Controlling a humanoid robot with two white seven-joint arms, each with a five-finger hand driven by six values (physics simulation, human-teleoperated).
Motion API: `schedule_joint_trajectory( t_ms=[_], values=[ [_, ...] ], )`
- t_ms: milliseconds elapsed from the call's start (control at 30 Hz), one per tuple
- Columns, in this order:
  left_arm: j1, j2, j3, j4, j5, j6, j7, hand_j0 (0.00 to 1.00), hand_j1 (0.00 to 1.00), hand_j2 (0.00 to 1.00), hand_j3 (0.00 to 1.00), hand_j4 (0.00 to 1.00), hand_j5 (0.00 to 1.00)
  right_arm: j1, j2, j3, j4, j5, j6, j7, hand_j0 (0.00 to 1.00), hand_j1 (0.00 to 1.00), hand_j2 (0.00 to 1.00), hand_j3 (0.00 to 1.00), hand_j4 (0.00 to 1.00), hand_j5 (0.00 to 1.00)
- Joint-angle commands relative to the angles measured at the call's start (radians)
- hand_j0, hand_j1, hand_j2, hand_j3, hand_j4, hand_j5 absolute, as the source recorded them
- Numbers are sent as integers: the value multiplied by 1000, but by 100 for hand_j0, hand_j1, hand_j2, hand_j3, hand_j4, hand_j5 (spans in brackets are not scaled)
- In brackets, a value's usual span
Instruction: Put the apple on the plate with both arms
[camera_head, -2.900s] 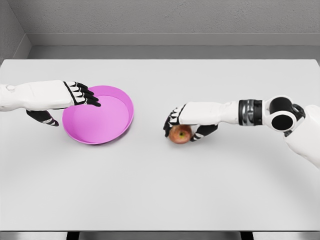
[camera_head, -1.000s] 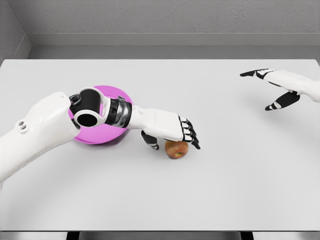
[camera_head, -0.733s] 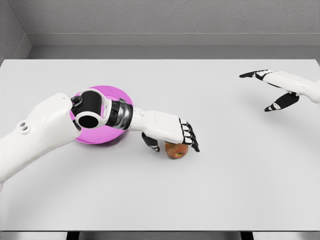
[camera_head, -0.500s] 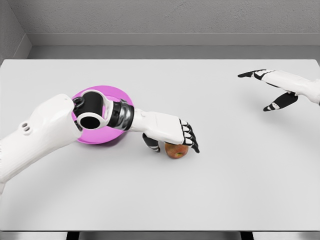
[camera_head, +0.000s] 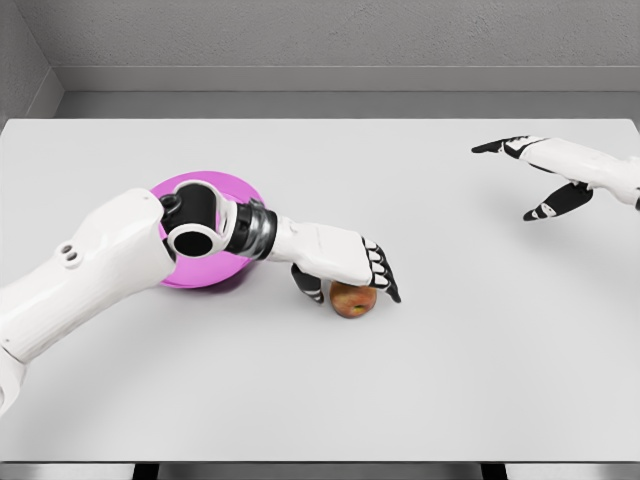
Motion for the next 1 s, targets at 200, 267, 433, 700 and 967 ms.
schedule_joint_trajectory(
  t_ms=[200, 267, 433, 700, 967],
  values=[
    [-2, -1, -17, -1, 7, 2, 0, 83, 83, 83, 83, 83, 83, 0, -1, 0, -1, -8, 3, 0, 100, 100, 100, 100, 100, 100],
    [-2, 1, -17, -1, 7, 2, 0, 82, 82, 82, 82, 82, 82, 0, -1, 0, -1, -6, 3, 0, 100, 100, 100, 100, 100, 100],
    [-2, 1, -31, -1, 7, 2, 0, 74, 74, 74, 74, 74, 74, 0, -2, 0, -1, -6, 3, 0, 100, 100, 100, 100, 100, 100],
    [-3, 2, -38, -4, 7, 2, 0, 51, 51, 51, 51, 51, 51, -2, -6, 0, -18, -8, 3, 0, 100, 100, 100, 100, 100, 100],
    [-28, 34, -24, -50, 24, 2, 0, 38, 38, 38, 38, 38, 38, 0, -4, 0, -21, -8, 3, 0, 100, 100, 100, 100, 100, 100]
  ],
)
